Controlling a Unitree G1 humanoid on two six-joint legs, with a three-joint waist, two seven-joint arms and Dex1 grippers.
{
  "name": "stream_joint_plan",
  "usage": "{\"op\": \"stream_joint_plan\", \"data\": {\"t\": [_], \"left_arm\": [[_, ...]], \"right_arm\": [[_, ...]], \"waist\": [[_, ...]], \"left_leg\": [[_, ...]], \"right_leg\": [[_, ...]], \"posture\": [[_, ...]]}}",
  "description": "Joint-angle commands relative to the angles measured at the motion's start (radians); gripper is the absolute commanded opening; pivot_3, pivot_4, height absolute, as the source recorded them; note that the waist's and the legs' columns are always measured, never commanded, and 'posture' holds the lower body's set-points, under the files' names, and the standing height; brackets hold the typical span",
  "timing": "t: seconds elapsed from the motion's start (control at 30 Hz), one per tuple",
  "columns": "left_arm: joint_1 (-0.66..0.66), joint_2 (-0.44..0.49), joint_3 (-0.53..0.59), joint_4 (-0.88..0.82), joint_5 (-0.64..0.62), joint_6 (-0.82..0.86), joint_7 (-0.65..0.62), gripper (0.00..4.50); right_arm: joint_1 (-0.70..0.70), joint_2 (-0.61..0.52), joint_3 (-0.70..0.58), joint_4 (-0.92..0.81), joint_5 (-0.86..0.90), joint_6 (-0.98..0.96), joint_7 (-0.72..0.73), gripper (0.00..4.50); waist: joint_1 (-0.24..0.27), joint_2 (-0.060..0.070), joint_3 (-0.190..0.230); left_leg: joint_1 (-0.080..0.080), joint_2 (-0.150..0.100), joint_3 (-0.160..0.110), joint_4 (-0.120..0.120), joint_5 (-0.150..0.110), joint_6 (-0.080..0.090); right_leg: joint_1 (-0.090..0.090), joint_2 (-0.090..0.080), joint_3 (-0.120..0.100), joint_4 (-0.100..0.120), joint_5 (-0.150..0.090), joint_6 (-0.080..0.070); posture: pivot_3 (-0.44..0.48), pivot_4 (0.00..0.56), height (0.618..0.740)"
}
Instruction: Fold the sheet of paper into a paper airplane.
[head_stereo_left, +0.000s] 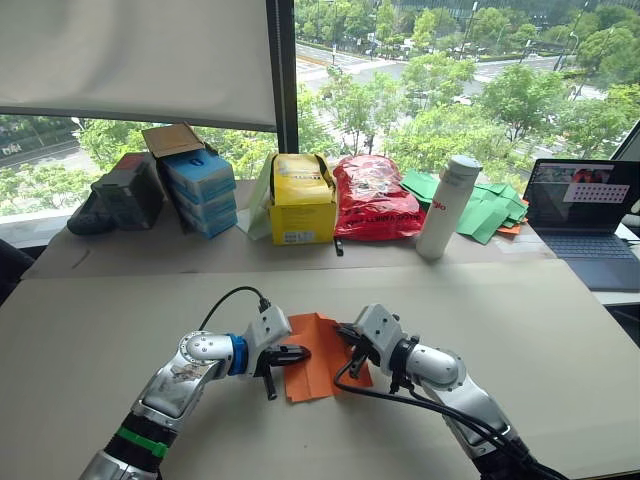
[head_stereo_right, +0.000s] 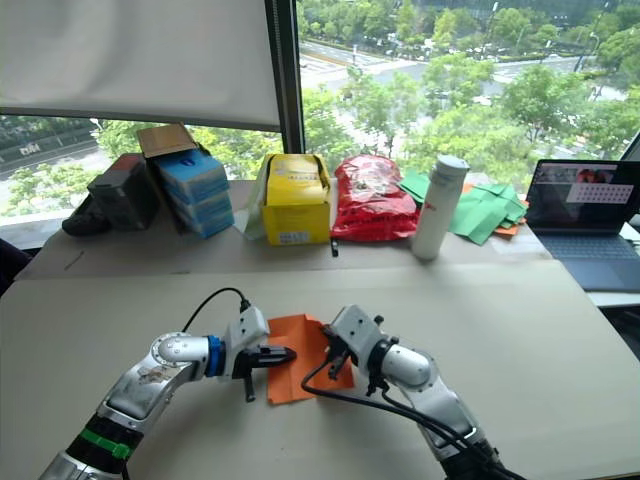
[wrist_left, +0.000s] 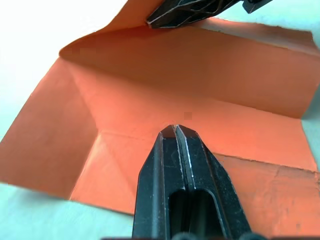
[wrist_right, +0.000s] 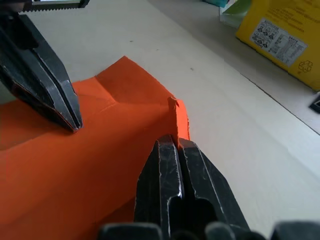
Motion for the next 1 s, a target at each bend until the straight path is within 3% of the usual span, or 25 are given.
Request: {"op": "stream_joint_plan", "data": {"t": [0.03, 0.37, 1.0], "left_arm": [[0.009, 0.022, 0.021, 0.001, -0.009, 0.019, 0.0, 0.0], [-0.075, 0.015, 0.029, -0.007, -0.035, 0.055, -0.011, 0.0], [-0.273, -0.103, -0.075, 0.256, 0.081, -0.104, -0.025, 0.0]], "right_arm": [[-0.005, -0.001, 0.06, -0.052, -0.087, -0.032, -0.006, 0.04], [-0.023, -0.013, 0.133, -0.084, -0.203, 0.166, 0.1, 0.04], [-0.048, 0.0, 0.164, -0.075, -0.227, 0.196, 0.159, 0.04]], "waist": [[0.0, 0.0, 0.0], [0.004, 0.0, 0.0], [0.001, 0.0, 0.0]], "left_leg": [[0.0, 0.0, 0.0, 0.0, 0.0, 0.0], [-0.001, 0.0, 0.0, 0.0, -0.001, 0.001], [-0.001, 0.0, 0.0, 0.001, 0.001, -0.002]], "right_leg": [[0.0, 0.0, 0.0, 0.0, 0.0, 0.0], [0.0, 0.001, 0.0, 0.0, 0.0, 0.0], [0.0, 0.001, 0.001, 0.0, 0.0, 0.0]], "posture": [[0.0, 0.15, 0.74], [0.0, 0.15, 0.74], [0.0, 0.15, 0.74]]}}
